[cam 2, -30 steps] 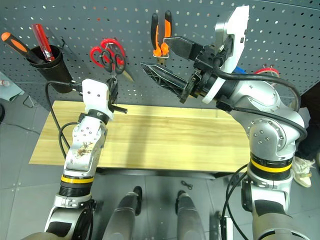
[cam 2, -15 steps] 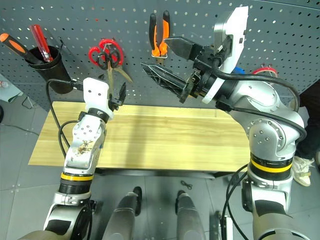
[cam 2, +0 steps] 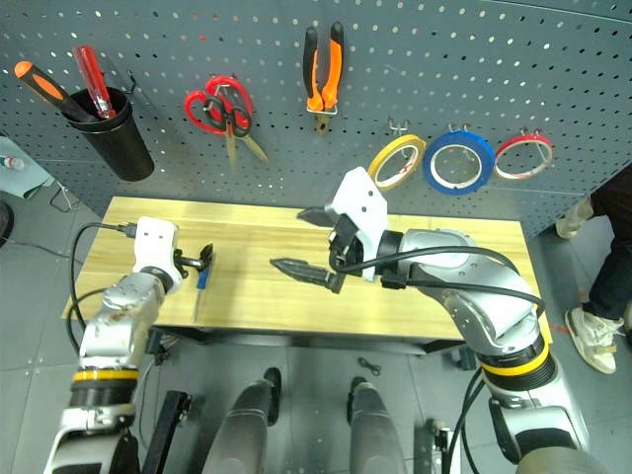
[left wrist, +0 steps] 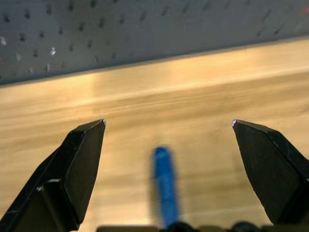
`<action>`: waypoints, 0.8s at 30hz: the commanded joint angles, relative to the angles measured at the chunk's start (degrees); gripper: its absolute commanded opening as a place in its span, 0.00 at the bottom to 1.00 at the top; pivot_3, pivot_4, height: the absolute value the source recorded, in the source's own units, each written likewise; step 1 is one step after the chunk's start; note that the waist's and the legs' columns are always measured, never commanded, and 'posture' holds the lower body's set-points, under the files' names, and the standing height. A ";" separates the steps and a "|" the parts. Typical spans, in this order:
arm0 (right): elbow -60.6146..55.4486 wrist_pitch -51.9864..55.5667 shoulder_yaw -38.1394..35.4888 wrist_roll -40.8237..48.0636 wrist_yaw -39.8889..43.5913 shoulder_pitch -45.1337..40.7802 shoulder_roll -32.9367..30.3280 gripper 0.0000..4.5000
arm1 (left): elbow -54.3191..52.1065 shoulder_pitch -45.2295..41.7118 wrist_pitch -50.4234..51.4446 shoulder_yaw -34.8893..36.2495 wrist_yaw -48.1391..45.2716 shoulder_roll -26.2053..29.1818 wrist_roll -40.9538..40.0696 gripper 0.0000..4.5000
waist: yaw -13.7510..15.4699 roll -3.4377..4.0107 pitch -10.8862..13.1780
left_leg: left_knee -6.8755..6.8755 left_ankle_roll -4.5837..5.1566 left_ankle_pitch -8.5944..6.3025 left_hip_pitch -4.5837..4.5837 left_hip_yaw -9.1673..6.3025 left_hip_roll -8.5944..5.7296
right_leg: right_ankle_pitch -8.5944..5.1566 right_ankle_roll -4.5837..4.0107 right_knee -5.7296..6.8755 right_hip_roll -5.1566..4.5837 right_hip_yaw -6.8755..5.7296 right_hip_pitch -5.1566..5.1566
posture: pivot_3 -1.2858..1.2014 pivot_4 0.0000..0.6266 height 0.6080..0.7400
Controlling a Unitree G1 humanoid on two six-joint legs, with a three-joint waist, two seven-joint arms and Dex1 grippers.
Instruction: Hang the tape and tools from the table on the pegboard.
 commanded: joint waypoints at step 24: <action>1.60 -0.61 -3.32 -4.15 2.32 -2.00 1.28 1.00 | -4.59 1.45 4.37 -2.27 -3.16 -0.71 -3.28 0.07 | 0.56 0.03 1.89 | -0.14 0.07 0.02 -0.18 -0.03 0.00 | -0.02 0.18 -0.10 -0.02 -0.03 -0.08 | 0.55 0.61 1.00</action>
